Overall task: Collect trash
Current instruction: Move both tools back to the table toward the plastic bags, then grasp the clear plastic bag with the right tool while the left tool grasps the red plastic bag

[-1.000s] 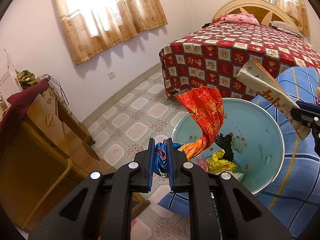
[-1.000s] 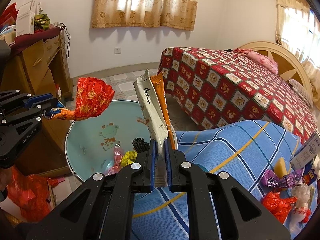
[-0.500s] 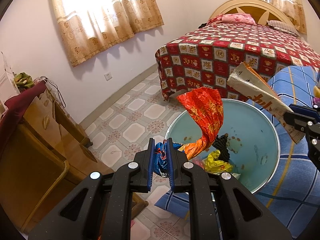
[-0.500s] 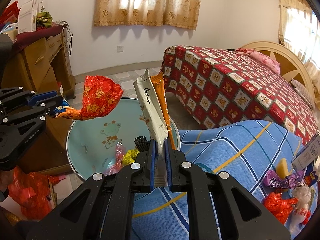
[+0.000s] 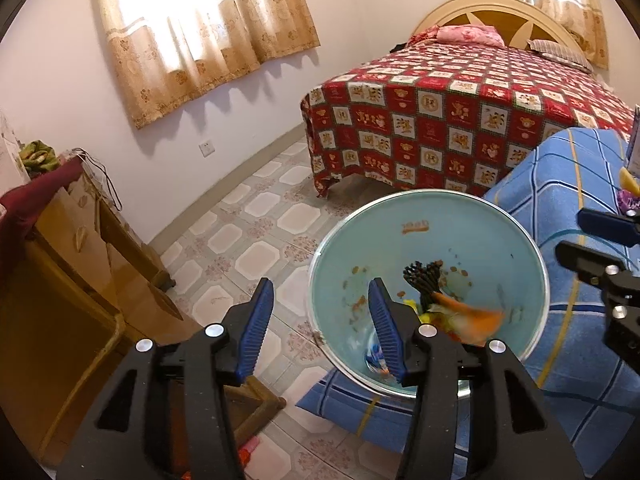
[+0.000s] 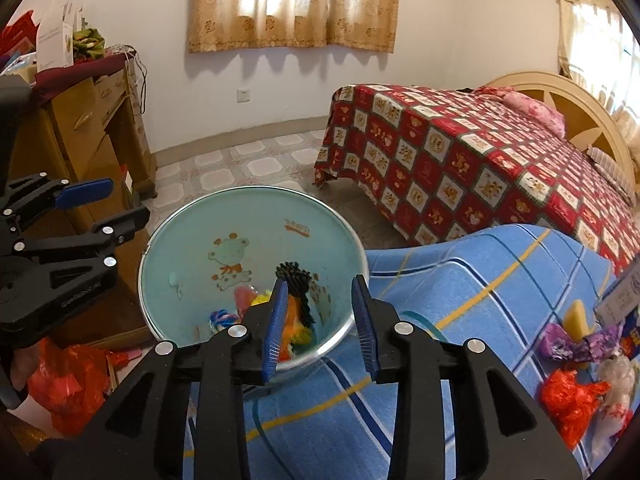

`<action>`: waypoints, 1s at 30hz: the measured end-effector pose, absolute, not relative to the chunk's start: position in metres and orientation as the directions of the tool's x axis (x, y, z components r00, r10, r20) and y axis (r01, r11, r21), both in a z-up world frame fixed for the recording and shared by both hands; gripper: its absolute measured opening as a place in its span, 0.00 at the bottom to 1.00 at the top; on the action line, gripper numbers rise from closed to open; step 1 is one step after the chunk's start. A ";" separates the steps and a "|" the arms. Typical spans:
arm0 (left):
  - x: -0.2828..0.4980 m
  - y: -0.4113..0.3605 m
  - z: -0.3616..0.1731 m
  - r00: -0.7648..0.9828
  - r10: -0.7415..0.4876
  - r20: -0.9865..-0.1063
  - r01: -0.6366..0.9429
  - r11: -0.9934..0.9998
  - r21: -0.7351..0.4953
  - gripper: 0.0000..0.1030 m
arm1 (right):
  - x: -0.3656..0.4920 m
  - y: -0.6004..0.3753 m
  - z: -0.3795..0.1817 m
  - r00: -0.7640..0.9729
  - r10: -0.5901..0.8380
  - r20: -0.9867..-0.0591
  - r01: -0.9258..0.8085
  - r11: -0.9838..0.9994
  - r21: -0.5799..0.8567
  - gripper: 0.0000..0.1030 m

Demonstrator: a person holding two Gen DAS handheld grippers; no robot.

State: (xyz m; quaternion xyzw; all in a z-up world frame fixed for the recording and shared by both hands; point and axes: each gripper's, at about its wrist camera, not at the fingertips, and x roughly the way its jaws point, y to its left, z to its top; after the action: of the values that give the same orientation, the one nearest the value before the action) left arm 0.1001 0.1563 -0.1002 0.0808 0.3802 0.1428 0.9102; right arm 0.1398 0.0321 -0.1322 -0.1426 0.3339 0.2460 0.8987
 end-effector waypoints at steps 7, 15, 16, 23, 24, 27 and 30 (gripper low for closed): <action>0.105 0.120 -0.117 0.656 0.259 -0.709 -0.124 0.963 0.238 0.52 | 0.112 -0.064 -0.118 0.742 0.229 -0.631 -0.351 0.934 -0.074 0.36; 0.118 0.041 -0.117 0.681 0.167 -0.713 -0.009 0.975 0.220 0.55 | 0.095 -0.213 -0.108 0.799 -0.094 -0.594 0.038 0.994 -0.106 0.51; 0.121 0.033 -0.116 0.684 0.159 -0.712 -0.002 0.976 0.216 0.55 | 0.100 -0.228 -0.110 0.788 -0.118 -0.604 0.068 0.992 -0.106 0.51; 0.137 -0.001 -0.109 0.691 0.122 -0.713 0.026 0.981 0.193 0.62 | 0.129 -0.270 -0.135 0.729 -0.120 -0.674 0.082 0.993 -0.088 0.58; 0.138 -0.008 -0.107 0.692 0.111 -0.713 0.037 0.981 0.189 0.62 | 0.133 -0.273 -0.141 0.716 -0.128 -0.686 0.080 0.992 -0.101 0.58; 0.138 -0.023 -0.101 0.700 0.086 -0.709 0.063 0.981 0.181 0.62 | 0.140 -0.276 -0.148 0.688 -0.117 -0.716 0.070 0.993 -0.095 0.26; 0.135 -0.038 -0.095 0.708 0.055 -0.704 0.094 0.981 0.172 0.63 | 0.135 -0.276 -0.146 0.694 -0.097 -0.713 0.060 0.995 -0.077 0.15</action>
State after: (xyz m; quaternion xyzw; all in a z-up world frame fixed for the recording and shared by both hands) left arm 0.1350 -0.0380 -0.0955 0.0978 0.3818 -0.0105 0.9190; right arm 0.1347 -0.2760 -0.1463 -0.0239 0.3886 -0.0425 0.9201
